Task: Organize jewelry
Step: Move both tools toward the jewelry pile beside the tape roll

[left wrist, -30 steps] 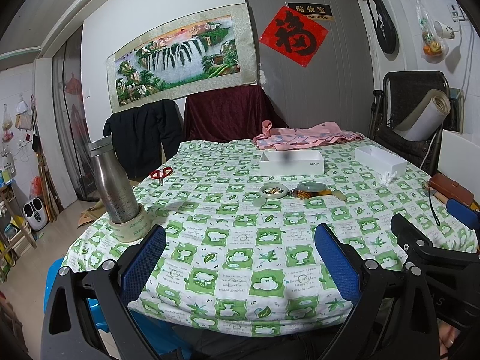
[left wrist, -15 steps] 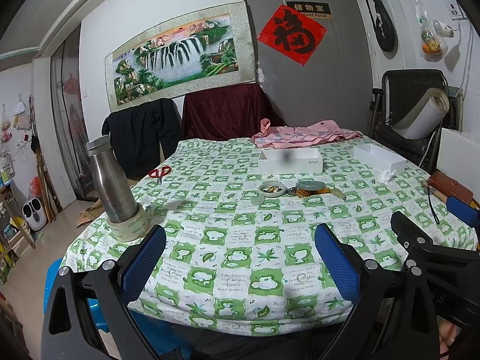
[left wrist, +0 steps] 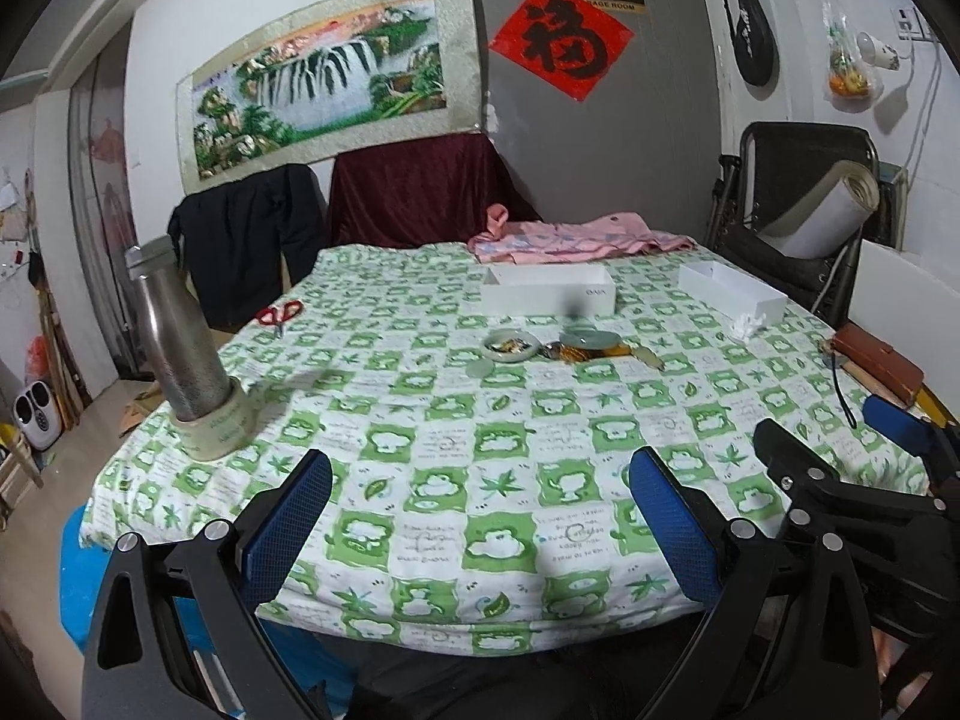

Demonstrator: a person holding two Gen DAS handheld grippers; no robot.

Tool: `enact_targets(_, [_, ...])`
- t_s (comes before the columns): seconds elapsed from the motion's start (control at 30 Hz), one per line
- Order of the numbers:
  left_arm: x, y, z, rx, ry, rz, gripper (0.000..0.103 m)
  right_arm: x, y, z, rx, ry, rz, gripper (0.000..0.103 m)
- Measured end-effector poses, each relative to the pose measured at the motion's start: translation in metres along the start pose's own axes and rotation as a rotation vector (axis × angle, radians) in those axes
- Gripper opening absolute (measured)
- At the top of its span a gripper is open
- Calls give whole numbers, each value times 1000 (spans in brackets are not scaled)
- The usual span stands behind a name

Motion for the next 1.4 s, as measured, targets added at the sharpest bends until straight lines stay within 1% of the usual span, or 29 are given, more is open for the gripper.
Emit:
enact_targets(0.2, [-10, 9, 14, -53, -61, 33, 97, -10, 2, 14, 2, -60, 9, 96])
enact_targets(0.27, [-15, 14, 21, -80, -86, 46, 97, -17, 2, 25, 6, -102, 13, 96])
enact_targets(0.4, [-27, 15, 39, -124, -148, 20, 97, -27, -3, 43, 37, -169, 11, 96])
enact_targets(0.5, [-36, 12, 56, -142, -198, -5, 97, -29, -8, 57, 68, -197, -7, 96])
enact_targets(0.57, [-40, 10, 66, -130, -231, -1, 97, -27, -12, 70, 85, -213, -24, 96])
enact_targets(0.63, [-40, 0, 80, -70, -256, 19, 97, -22, -14, 84, 70, -208, -53, 96])
enact_targets(0.7, [-34, -14, 92, -21, -265, 26, 97, -17, -18, 99, 64, -214, -89, 96])
enact_targets(0.73, [-29, -22, 99, -8, -270, 11, 97, -16, -20, 108, 66, -228, -105, 96])
enact_targets(0.83, [-17, -42, 124, -27, -312, -53, 97, -10, -27, 136, 91, -281, -128, 96])
enact_targets(0.9, [-6, -56, 142, -22, -327, -80, 97, -3, -29, 151, 103, -295, -132, 96])
enact_targets(1.03, [23, -76, 179, 13, -332, -66, 97, 17, -34, 183, 127, -327, -129, 96])
enact_targets(1.17, [47, -77, 212, 6, -334, -44, 97, 42, -44, 211, 151, -337, -131, 96])
enact_targets(1.23, [57, -73, 233, -24, -342, -27, 97, 51, -54, 227, 188, -358, -137, 96])
enact_targets(1.33, [62, -70, 259, -56, -361, -9, 97, 59, -67, 248, 227, -385, -155, 96])
enact_targets(1.4, [59, -69, 270, -70, -378, -4, 97, 60, -74, 256, 255, -396, -159, 96])
Point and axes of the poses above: each gripper's, at about its wrist camera, not at the fingertips, and z roughly the way its jaws point, y to its right, x to its top, the point moved 10 cm from there along z, roughly the way its jaws point, and after that the axes turned 10 degrees about -x, right-handed, at the moved point
